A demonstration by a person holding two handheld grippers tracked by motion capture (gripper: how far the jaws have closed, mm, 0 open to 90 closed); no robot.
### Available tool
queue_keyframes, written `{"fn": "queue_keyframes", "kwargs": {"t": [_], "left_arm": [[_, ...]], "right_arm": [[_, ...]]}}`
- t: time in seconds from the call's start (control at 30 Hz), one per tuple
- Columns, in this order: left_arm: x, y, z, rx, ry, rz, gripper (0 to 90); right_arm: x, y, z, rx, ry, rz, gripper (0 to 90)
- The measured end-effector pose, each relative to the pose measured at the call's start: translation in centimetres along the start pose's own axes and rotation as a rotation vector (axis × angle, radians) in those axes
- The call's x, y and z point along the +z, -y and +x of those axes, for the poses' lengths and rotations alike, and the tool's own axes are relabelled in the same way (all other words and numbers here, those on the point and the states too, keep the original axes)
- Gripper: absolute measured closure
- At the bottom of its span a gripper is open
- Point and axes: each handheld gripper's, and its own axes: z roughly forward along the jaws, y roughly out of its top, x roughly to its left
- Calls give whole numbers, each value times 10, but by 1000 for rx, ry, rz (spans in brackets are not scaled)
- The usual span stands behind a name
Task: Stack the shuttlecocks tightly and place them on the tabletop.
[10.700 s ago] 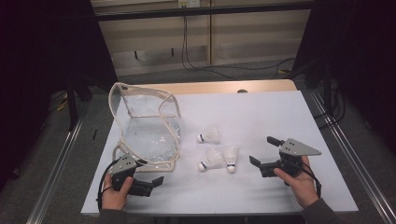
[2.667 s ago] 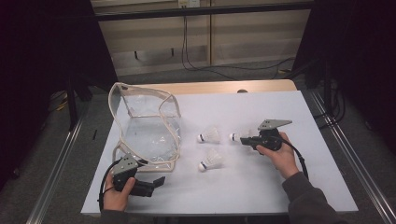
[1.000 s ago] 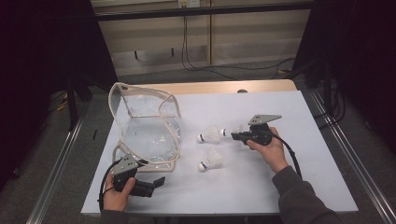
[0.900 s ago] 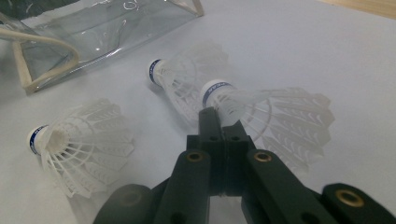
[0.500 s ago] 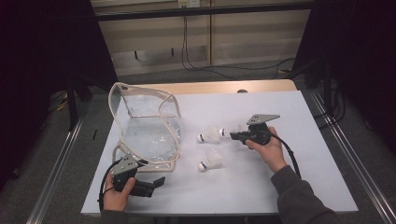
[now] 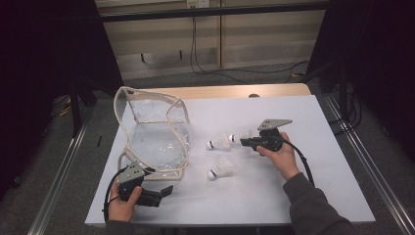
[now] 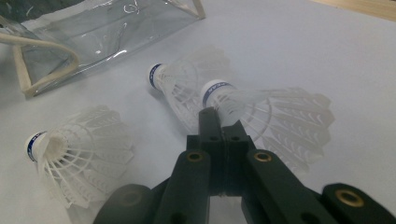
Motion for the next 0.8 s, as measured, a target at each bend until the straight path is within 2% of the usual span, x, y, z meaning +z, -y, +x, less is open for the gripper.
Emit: {"fn": "queue_keyframes", "kwargs": {"t": [0.8], "left_arm": [[0,0,0,1,-2,1,30]], "right_arm": [[7,-3,1,-6,-7,-3,900]]}}
